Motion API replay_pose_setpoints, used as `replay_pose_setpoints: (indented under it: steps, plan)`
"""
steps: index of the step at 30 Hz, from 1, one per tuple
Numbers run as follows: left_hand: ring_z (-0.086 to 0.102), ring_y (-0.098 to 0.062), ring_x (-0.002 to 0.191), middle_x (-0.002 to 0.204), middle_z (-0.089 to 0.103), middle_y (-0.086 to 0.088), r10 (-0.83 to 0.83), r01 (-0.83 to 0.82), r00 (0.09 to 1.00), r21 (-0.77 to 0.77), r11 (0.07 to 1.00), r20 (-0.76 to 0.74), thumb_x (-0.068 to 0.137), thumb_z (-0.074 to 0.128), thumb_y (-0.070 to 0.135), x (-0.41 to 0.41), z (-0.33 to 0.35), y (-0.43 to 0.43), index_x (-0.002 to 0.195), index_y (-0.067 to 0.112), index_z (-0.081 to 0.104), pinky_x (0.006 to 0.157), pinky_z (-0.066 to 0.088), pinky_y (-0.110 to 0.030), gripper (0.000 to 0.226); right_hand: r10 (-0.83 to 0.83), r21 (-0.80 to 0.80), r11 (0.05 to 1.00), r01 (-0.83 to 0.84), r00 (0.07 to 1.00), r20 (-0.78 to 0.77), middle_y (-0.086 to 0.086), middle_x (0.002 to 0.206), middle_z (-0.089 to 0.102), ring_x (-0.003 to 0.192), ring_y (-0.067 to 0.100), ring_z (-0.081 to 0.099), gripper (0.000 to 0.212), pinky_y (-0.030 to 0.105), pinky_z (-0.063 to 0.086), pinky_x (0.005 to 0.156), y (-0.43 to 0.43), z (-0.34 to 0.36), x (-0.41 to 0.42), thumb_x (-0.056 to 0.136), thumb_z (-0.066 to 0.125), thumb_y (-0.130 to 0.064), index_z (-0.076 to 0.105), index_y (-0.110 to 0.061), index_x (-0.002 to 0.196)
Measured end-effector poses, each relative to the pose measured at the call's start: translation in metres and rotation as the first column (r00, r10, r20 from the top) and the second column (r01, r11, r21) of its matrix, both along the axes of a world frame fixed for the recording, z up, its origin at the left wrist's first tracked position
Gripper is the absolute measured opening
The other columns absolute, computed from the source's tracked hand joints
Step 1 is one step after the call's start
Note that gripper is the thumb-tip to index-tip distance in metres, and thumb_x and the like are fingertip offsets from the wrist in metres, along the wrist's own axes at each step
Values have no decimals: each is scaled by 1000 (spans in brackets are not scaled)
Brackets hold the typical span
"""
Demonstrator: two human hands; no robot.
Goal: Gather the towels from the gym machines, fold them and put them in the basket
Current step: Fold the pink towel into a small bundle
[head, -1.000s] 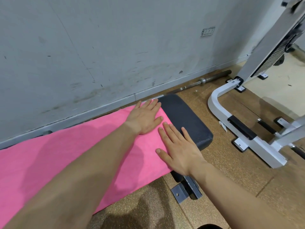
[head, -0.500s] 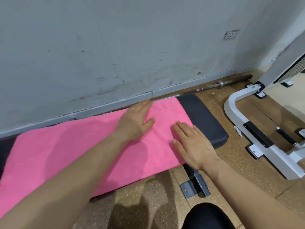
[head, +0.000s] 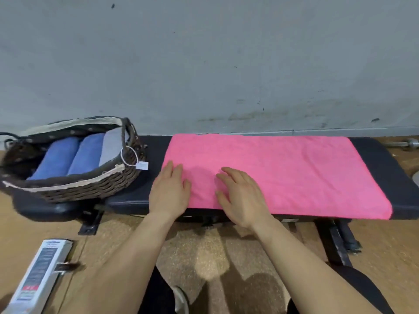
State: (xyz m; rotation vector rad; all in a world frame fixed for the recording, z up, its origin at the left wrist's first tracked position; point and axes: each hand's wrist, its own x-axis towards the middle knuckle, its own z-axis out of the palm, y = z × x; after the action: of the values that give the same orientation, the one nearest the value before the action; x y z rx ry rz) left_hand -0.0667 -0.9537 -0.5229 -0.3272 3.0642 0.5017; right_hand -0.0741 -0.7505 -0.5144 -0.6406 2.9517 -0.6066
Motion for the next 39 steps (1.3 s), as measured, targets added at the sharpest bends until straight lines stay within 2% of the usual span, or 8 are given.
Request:
replay_pose_setpoints:
  steps: [6,14,17,23,29,32,36,39]
  plan:
    - [42,-31,121,140,46,-1,79,-79,997,-8,997,10,93,42,9,13,12,-19,138,22,50,90,47,-45,47,153,-46,987,-152,988,12,-8,138,55,125,21,47,38,41,42,104,-49,-2,0,94,48,-29,65,-25,128]
    - [62,-29,97,103,65,-3,211,-207,977,237,949,9,86,59,14,16,15,-35,113,21,58,86,50,-43,28,266,41,963,-266,964,10,-7,135,50,124,22,42,53,43,38,103,-78,-12,16,83,58,-46,54,-32,134]
    - [64,-16,85,81,68,9,297,-269,955,430,862,2,78,67,20,15,23,-33,97,26,62,82,51,-33,21,211,20,977,-210,976,-62,-6,123,51,115,22,46,48,42,41,98,-83,-17,18,80,60,-51,55,-29,123]
    - [64,-9,73,77,69,4,347,-227,937,703,674,-29,77,75,18,10,27,-25,89,21,68,69,46,-22,14,45,-271,960,-68,995,-89,-12,96,52,90,15,51,47,36,42,78,-90,-15,22,68,70,-60,51,-27,95]
    - [68,-12,59,75,71,-7,351,-225,935,839,495,44,93,60,6,4,27,-22,97,8,64,57,56,-28,6,-18,-381,925,-4,998,-53,-12,81,63,76,16,62,25,35,46,63,-81,-9,16,82,62,-28,48,-29,103]
    - [72,-18,67,87,71,-10,352,-247,935,806,538,52,92,58,5,1,23,-22,97,13,63,58,57,-29,10,-49,-359,933,24,997,-61,-13,74,63,74,19,64,25,32,39,60,-71,-6,15,88,56,-25,50,-28,112]
    - [71,-22,83,97,68,-2,350,-260,937,703,662,16,91,58,10,-6,14,-22,100,21,62,78,61,-41,15,-123,-335,935,115,992,-3,-16,59,54,63,13,59,10,31,40,58,-52,-4,8,94,50,-30,55,-31,102]
    - [66,-20,97,101,64,9,307,-231,952,637,735,-9,88,63,20,-17,16,-19,101,28,60,92,54,-42,15,-149,-324,936,135,989,-21,-14,70,58,66,12,60,11,32,47,56,-39,-6,3,98,50,-37,60,-32,97]
